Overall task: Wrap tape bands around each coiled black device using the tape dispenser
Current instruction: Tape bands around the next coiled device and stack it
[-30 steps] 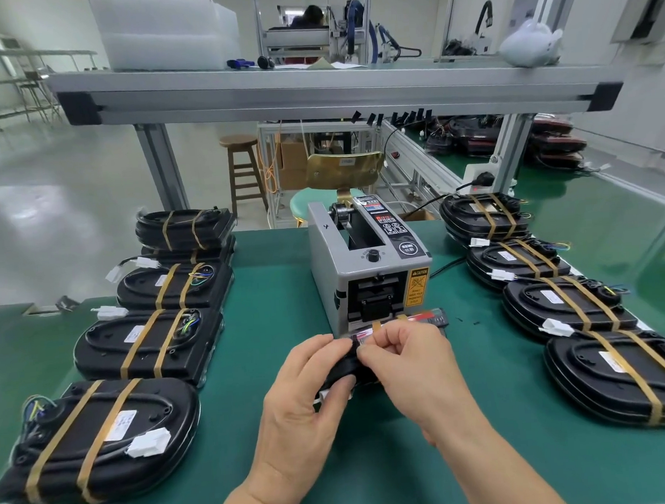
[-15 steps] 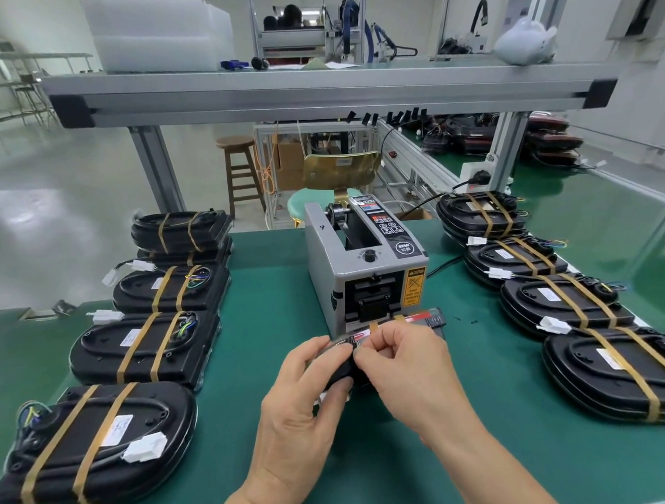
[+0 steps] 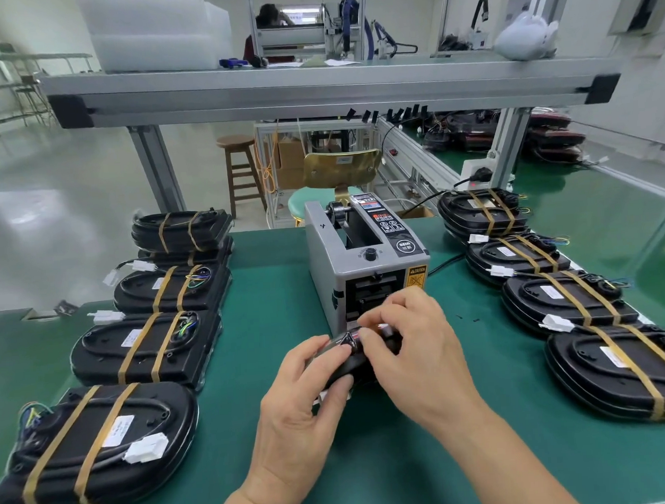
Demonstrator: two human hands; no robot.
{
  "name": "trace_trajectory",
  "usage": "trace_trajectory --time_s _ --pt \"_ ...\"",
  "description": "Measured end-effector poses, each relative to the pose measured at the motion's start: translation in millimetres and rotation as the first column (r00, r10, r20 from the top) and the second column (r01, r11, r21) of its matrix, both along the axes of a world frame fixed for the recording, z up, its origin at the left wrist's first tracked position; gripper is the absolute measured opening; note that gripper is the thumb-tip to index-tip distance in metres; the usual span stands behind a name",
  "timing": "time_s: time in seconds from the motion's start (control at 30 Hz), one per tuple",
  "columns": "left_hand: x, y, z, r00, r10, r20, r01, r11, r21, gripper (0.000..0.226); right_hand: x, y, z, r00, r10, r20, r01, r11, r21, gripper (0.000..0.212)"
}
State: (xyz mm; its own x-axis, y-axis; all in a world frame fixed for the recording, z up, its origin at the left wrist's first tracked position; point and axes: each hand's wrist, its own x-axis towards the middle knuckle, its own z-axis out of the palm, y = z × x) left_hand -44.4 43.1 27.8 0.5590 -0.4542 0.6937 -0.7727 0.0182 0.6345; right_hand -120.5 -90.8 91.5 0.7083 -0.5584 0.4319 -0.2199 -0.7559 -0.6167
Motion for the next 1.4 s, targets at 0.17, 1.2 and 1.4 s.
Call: trace_trajectory --time_s 0.17,1.2,1.4 --pt "0 -1 0 0.999 0.026 0.04 -0.026 1.0 0.011 0.045 9 -7 3 0.996 0.056 -0.075 -0.057 0.998 -0.015 0.007" --pt "23 7 25 1.0 -0.004 -0.002 0.004 0.97 0.243 0.04 -5 -52 10 0.925 0.032 0.378 -0.227 0.845 0.484 0.024" --pt "28 8 44 0.997 0.032 -0.064 -0.011 0.951 0.31 0.032 4 -51 -3 0.935 0.06 0.351 -0.284 0.719 0.634 0.021"
